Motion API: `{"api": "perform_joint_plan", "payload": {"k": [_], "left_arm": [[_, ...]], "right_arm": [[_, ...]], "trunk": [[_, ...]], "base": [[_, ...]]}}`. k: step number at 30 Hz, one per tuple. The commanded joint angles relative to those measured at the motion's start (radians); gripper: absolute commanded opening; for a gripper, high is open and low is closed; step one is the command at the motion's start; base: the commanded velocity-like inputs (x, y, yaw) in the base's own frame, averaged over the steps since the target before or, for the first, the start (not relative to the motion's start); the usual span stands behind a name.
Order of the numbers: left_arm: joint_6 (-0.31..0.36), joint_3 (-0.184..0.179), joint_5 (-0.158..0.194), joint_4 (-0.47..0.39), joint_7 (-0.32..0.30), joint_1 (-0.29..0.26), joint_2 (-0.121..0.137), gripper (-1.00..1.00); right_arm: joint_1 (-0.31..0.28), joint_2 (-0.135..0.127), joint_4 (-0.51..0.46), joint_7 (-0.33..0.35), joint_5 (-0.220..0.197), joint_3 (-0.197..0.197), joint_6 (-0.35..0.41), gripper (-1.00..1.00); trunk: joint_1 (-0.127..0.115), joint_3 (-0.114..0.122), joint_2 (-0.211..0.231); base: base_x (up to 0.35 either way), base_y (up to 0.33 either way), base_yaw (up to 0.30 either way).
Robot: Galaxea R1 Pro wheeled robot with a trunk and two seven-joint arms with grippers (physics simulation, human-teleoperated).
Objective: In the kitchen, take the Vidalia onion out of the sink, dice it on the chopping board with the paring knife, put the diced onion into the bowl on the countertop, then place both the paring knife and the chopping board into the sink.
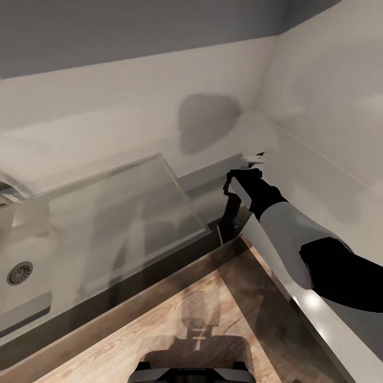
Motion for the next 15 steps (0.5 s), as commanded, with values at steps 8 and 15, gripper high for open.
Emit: {"api": "perform_joint_plan", "payload": {"k": [8, 15], "left_arm": [[-0.001, 0.005, -0.002, -0.002, -0.005, 0.000, -0.001, 1.00], [-0.001, 0.005, -0.002, -0.001, -0.005, 0.000, -0.001, 1.00]], "right_arm": [[-0.001, -0.001, 0.029, -0.010, -0.008, 0.007, 0.010, 1.00], [-0.001, -0.002, 0.029, -0.010, -0.007, 0.008, 0.011, 1.00]], "trunk": [[0.001, -0.001, -0.001], [0.001, -0.001, -0.001]], "base": [[0.000, 0.000, 0.000], [0.000, 0.000, 0.000]]}}
